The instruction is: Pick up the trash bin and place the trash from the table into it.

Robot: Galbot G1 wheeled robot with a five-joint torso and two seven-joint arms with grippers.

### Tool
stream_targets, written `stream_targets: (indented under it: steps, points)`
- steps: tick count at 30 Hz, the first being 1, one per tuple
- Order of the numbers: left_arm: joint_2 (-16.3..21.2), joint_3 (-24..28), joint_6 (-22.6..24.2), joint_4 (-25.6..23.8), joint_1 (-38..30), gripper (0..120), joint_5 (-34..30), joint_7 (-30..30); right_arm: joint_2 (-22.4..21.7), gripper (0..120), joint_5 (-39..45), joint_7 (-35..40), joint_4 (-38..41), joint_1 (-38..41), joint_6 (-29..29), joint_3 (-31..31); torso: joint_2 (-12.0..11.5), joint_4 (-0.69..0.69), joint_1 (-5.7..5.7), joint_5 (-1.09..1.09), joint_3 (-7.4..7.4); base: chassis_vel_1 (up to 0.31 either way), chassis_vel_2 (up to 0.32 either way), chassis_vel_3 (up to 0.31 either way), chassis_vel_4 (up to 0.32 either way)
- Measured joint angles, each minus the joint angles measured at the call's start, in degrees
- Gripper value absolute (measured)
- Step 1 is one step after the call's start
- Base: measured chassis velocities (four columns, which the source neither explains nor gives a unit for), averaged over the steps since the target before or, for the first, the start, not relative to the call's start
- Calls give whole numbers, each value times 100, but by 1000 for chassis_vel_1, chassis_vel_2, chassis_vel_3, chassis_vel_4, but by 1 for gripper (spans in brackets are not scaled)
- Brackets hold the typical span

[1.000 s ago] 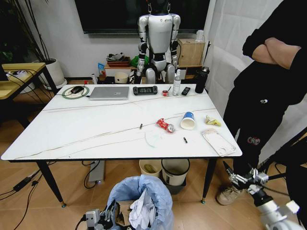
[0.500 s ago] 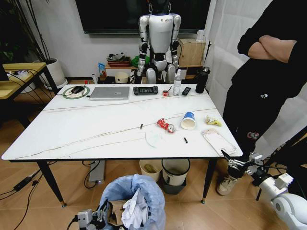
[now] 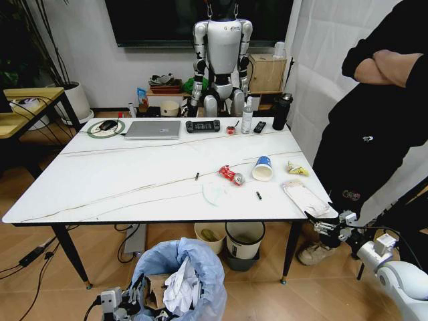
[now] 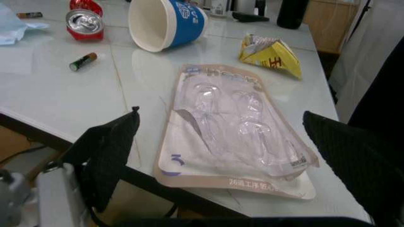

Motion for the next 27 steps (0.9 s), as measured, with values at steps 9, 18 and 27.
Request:
stream_targets:
  steps: [9,18,27]
  points:
    - [-30,3,15,2,-37,0,2,-5,-31,62,-240,144,-145,258,-55,-250,0,0,0,0,0,0,0,0,0]
    - [-41,-12,26,2,-55,0,-6,-10,-93,25,-353,185,-339,451,-57,-382,0,0,0,0,0,0,0,0,0]
    - [-36,6,62,-31,-79,0,-7,-19,-144,0,-319,165,-349,450,-43,-390,0,0,0,0,0,0,0,0,0]
